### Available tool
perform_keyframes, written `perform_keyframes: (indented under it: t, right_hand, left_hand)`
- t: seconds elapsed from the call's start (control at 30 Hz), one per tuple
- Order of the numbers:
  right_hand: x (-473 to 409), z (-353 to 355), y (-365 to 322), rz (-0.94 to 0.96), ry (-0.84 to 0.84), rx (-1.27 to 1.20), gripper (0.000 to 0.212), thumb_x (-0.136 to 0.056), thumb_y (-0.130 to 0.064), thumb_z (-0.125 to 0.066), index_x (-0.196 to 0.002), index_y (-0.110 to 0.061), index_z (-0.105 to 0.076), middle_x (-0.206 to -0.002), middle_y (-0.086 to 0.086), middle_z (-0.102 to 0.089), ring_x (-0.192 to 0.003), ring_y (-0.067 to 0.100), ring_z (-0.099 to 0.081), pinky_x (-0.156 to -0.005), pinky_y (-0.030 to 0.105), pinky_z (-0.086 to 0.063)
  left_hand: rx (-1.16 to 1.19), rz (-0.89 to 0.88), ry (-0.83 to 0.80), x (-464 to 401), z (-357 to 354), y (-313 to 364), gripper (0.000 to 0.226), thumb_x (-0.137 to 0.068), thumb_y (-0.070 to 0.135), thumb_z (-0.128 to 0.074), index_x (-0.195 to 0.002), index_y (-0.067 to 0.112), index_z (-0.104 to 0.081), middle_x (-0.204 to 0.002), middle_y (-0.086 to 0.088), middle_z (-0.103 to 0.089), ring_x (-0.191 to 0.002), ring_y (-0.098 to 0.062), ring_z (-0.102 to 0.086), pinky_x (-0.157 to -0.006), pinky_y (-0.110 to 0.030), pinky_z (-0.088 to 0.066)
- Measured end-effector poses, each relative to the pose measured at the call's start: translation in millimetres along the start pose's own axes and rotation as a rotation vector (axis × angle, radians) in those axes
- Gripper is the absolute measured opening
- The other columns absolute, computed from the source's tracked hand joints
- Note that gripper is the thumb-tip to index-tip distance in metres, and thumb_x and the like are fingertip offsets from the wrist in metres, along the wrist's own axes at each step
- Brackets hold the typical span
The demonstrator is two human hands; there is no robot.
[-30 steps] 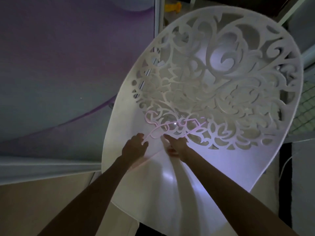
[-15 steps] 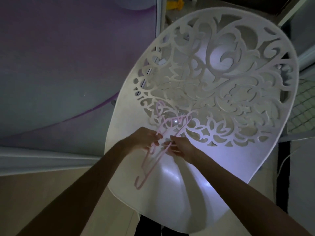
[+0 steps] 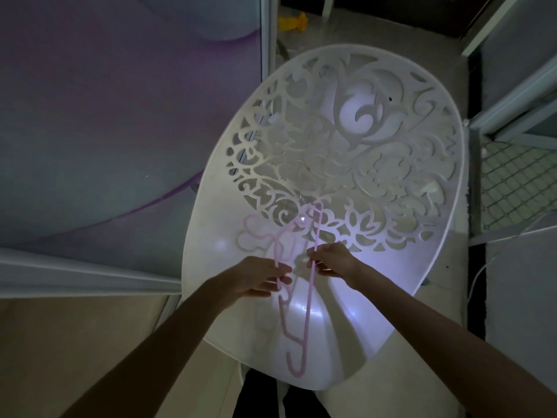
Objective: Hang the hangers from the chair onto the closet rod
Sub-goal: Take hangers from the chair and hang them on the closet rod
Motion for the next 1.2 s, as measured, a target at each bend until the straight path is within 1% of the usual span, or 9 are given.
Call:
perform_keyframes:
  t: [0.13,0.3,0.43,0.57,0.67,0.77,0.97,1.07,1.2]
  right_hand:
    - [19,-23,-18,-0.036,-0.106,0.127,0.015,-0.093,-0.011,-0.052,-0.083,-0.004,-0.06,-0.075,0.005,-0.065,-0.061,0.011,-0.057,-0.06,0.017,-0.05]
    - [63,-41,-37,-0.053,-0.202,0.132,0.04,-0.099,-0.032,-0.043,-0.117,0.001,-0.055,-0.087,0.006,-0.067,-0.074,0.018,-0.064,-0.071,0.026,-0.053]
    - [113,-58,-60,-0.092,-0.332,-0.101,0.058,-0.093,-0.055,-0.038,-0.127,-0.008,-0.043,-0.099,0.009,-0.066,-0.088,0.025,-0.065,-0.082,0.035,-0.052]
    - [170,-84,-84,-0.009,-0.51,-0.022,0.065,-0.088,-0.062,-0.039,-0.136,-0.018,-0.036,-0.116,0.009,-0.059,-0.108,0.028,-0.059,-0.091,0.04,-0.049]
    - [208,-102,-96,0.101,-0.537,0.192,0.062,-0.088,-0.061,-0.044,-0.136,-0.021,-0.038,-0.123,0.005,-0.057,-0.119,0.026,-0.053,-0.101,0.043,-0.042]
    - [264,-122,-113,0.307,-0.476,0.444,0.057,-0.086,-0.056,-0.054,-0.126,-0.017,-0.052,-0.122,0.005,-0.061,-0.117,0.02,-0.054,-0.102,0.039,-0.038]
    - [362,-175,-137,0.462,-0.499,0.58,0.031,-0.086,-0.037,-0.062,-0.107,-0.013,-0.065,-0.09,-0.002,-0.06,-0.086,0.013,-0.055,-0.085,0.028,-0.043]
    - [419,-220,-145,0.567,-0.52,0.705,0.016,-0.09,-0.028,-0.059,-0.095,-0.015,-0.066,-0.081,-0.001,-0.063,-0.07,0.009,-0.058,-0.07,0.022,-0.043]
    - [477,-280,-152,0.674,-0.567,0.787,0.012,-0.09,-0.019,-0.055,-0.092,-0.01,-0.063,-0.074,0.001,-0.064,-0.064,0.01,-0.06,-0.069,0.023,-0.045]
  left_hand:
    - [-0.062,-0.06,0.064,21,4,20,0.019,-0.086,0.022,-0.064,-0.102,0.012,-0.068,-0.073,0.006,-0.071,-0.063,-0.002,-0.065,-0.065,-0.013,-0.05]
    - [-0.06,-0.111,0.062,70,22,42,0.021,-0.083,0.031,-0.068,-0.1,0.019,-0.07,-0.081,0.006,-0.074,-0.08,-0.006,-0.068,-0.081,-0.018,-0.052]
    - [-0.065,-0.106,0.135,117,28,46,0.027,-0.08,0.033,-0.07,-0.101,0.017,-0.067,-0.089,0.001,-0.073,-0.077,-0.005,-0.068,-0.064,-0.013,-0.053]
    - [-0.076,-0.133,0.249,174,22,39,0.016,-0.084,0.031,-0.067,-0.082,0.016,-0.063,-0.059,0.014,-0.069,-0.051,0.005,-0.064,-0.048,-0.008,-0.048]
    - [-0.148,-0.153,0.294,216,15,28,0.017,-0.087,0.035,-0.061,-0.081,0.019,-0.062,-0.063,0.016,-0.069,-0.052,0.007,-0.063,-0.06,-0.011,-0.053]
    - [-0.171,-0.195,0.373,280,5,11,0.021,-0.089,0.031,-0.061,-0.096,0.011,-0.063,-0.088,0.001,-0.069,-0.055,0.004,-0.064,-0.07,-0.016,-0.053]
    - [-0.208,-0.289,0.518,398,-14,-26,0.028,-0.089,0.024,-0.062,-0.106,0.003,-0.068,-0.089,-0.002,-0.071,-0.052,0.004,-0.064,-0.056,-0.01,-0.051]
    - [-0.137,-0.322,0.612,453,-8,-47,0.029,-0.087,0.026,-0.064,-0.107,0.005,-0.068,-0.096,-0.008,-0.071,-0.051,0.003,-0.064,-0.061,-0.015,-0.053]
    - [-0.129,-0.32,0.734,514,10,-73,0.03,-0.087,0.03,-0.064,-0.107,0.008,-0.067,-0.105,-0.011,-0.072,-0.051,0.004,-0.064,-0.057,-0.012,-0.052]
Point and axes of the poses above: each hand's wrist, its own x-axis away from the middle knuckle, its own z-axis out of the back of the hand, y = z × x, the point moved 6 cm from there along -x, towards the middle knuckle
